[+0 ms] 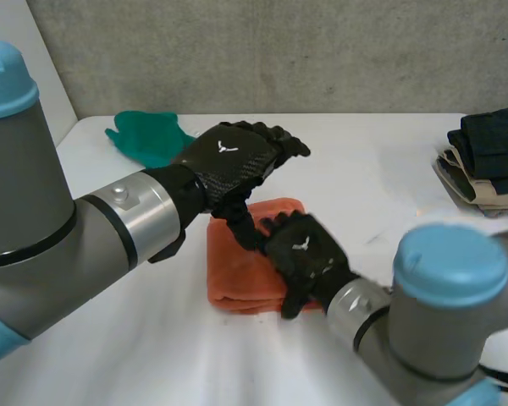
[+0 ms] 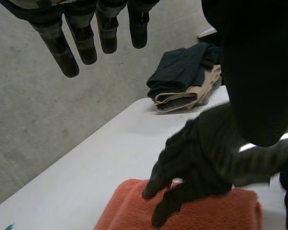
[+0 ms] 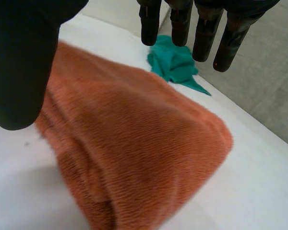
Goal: Fold the laundry.
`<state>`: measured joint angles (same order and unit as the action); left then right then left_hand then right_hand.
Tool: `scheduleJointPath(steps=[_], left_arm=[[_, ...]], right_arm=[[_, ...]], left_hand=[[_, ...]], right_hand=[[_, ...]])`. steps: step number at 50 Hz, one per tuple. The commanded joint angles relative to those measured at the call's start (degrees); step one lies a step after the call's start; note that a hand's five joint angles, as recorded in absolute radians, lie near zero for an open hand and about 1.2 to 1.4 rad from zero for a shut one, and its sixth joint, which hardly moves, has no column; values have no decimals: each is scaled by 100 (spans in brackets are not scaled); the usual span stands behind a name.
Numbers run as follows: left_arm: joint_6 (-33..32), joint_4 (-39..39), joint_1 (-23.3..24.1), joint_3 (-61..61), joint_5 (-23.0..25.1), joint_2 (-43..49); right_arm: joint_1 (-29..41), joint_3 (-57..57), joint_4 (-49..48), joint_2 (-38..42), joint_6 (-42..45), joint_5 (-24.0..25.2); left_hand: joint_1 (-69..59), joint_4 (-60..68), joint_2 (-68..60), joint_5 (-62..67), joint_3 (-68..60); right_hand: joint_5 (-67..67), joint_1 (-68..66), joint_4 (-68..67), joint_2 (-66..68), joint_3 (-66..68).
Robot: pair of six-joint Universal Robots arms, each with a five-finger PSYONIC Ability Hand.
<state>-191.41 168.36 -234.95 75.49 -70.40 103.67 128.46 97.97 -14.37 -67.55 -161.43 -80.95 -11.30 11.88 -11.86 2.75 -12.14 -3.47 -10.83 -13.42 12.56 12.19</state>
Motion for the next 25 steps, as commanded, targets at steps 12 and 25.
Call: scheduleJointPath(steps=[12,25], left_arm=[[16,-49,2,36,52,13],[24,-40,-7,45,52,13]], right_arm=[[171,-463,-1015,1367,639,-685],[180,-1051,-1033,1744,639,-641]], left_hand=[[-279,220,-223,134,-195],[-279,220,-223,134,-195]], right_hand=[[347,83,342,-256,-219],[347,83,342,-256,-219]])
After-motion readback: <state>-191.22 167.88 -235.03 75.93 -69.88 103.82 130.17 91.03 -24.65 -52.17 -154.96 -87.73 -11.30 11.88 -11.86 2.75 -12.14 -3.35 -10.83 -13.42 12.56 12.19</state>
